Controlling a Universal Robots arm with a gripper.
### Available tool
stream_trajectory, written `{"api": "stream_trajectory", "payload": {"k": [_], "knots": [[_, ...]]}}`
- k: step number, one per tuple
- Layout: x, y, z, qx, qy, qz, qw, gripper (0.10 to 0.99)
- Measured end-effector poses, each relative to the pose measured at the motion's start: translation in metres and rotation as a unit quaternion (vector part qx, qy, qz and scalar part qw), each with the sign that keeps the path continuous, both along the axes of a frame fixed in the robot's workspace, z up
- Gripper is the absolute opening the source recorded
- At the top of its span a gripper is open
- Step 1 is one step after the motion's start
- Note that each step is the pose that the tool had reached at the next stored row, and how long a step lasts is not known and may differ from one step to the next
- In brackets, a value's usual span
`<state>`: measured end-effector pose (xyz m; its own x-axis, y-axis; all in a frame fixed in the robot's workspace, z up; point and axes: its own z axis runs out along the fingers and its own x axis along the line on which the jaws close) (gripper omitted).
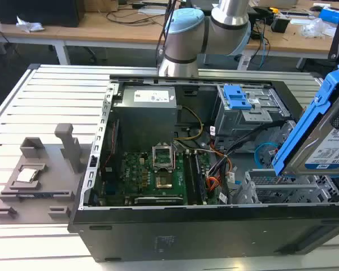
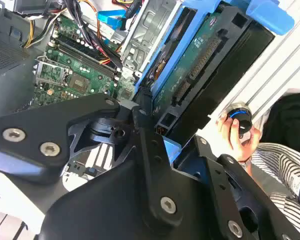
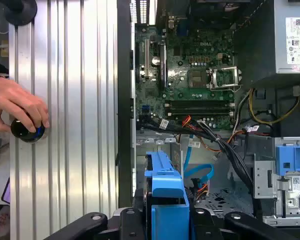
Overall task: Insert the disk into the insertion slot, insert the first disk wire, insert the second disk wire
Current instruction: 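Insert the disk into the insertion slot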
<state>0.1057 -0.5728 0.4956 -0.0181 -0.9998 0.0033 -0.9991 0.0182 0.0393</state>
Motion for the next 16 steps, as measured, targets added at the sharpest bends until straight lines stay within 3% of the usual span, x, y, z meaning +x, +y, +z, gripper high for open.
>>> {"api": "stream_trajectory", "payload": {"k": [16], "knots": [[0.0000, 0.0000, -0.0161, 0.0000, 0.0000, 0.000, 1.0000, 0.365]]}}
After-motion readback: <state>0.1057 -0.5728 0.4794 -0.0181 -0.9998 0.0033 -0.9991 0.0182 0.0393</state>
